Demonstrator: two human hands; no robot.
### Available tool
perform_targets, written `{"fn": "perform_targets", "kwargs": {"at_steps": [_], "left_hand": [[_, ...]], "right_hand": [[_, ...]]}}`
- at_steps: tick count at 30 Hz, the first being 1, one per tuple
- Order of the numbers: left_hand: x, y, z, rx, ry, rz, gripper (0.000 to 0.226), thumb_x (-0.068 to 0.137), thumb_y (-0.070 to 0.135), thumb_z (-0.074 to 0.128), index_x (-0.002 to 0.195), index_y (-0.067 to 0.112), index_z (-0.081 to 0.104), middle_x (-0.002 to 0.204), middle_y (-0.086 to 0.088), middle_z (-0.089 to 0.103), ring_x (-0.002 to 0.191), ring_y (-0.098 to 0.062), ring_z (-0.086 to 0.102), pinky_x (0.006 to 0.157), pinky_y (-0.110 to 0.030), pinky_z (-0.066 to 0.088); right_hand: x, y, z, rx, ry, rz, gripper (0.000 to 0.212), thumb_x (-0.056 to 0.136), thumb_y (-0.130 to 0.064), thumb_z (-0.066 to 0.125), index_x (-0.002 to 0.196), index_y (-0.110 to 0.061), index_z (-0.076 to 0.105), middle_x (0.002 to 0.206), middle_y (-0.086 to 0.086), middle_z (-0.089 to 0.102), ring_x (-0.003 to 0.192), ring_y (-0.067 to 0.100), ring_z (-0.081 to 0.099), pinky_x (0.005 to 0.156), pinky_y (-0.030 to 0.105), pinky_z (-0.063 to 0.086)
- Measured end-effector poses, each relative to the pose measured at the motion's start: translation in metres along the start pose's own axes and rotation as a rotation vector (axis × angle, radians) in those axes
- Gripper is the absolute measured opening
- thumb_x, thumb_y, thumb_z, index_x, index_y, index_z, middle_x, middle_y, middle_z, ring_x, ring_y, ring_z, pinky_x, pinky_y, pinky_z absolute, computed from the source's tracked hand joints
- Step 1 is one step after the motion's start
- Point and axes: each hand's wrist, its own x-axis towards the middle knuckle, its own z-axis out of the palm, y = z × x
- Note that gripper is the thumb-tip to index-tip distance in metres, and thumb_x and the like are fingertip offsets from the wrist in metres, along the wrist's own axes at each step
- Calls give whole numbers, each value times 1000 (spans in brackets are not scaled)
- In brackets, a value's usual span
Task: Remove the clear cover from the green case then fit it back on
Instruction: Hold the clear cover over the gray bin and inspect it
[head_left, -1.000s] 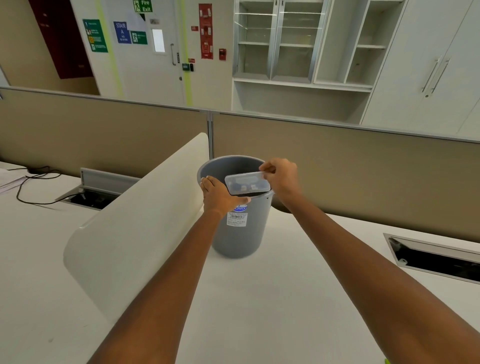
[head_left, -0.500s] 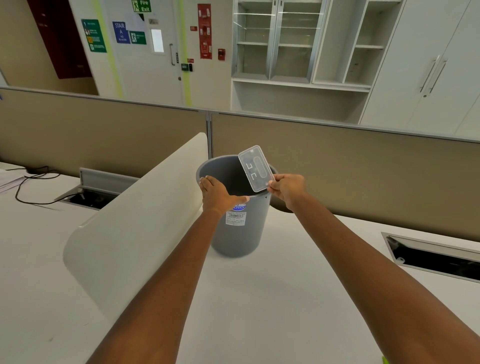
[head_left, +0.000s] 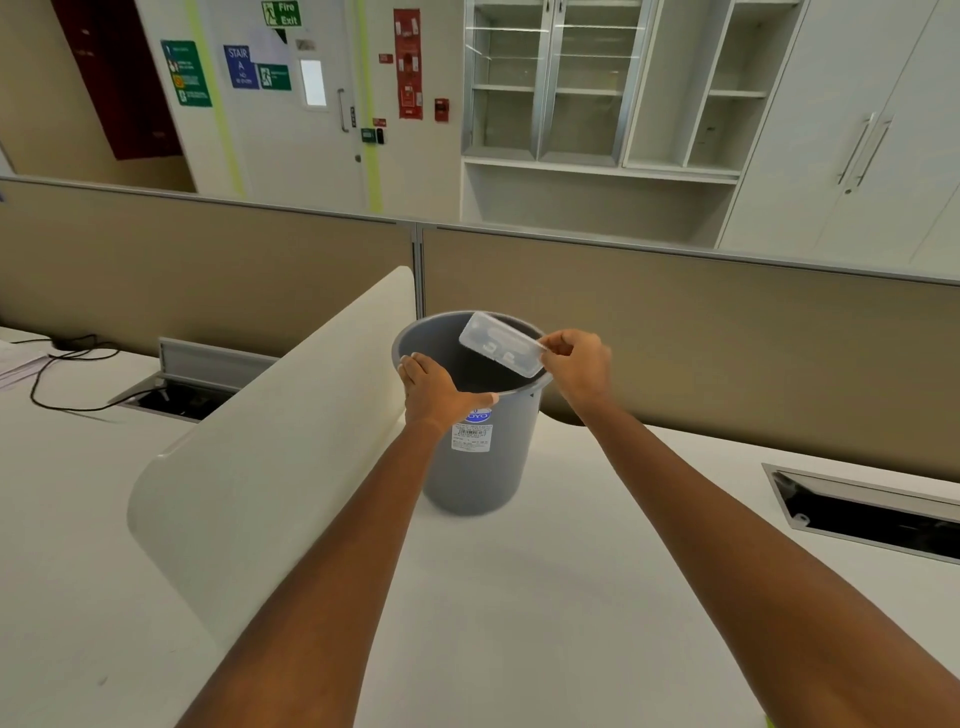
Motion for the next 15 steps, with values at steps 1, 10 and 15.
{"fn": "perform_targets", "kwargs": {"at_steps": [1,10,15], "left_hand": [[0,-1,0,4,2,1,117,71,47,72,145,0,-5,157,-15,3,145,-31,8,117,-43,24],[-4,-5,3,-58,24,17,111,73,46,70,146,2,-2,157,-13,4,144,-31,10,117,-43,25],[-41,-7,25,-204,225,129,81,87,30,59,146,1,11,157,-16,11,145,-30,13,116,-40,26]], "right_hand": [[0,0,1,-26,-5,-22,21,81,2,58,98,2,71,98,20,72,75,15,54,44,-8,34],[-7,11,-9,353,46,267,24,80,7,59,102,3,67,106,22,69,88,27,65,83,34,56],[-36,31,-27,771,-11,572,33,83,13,52,116,13,56,121,29,59,104,35,62,85,30,49]]}}
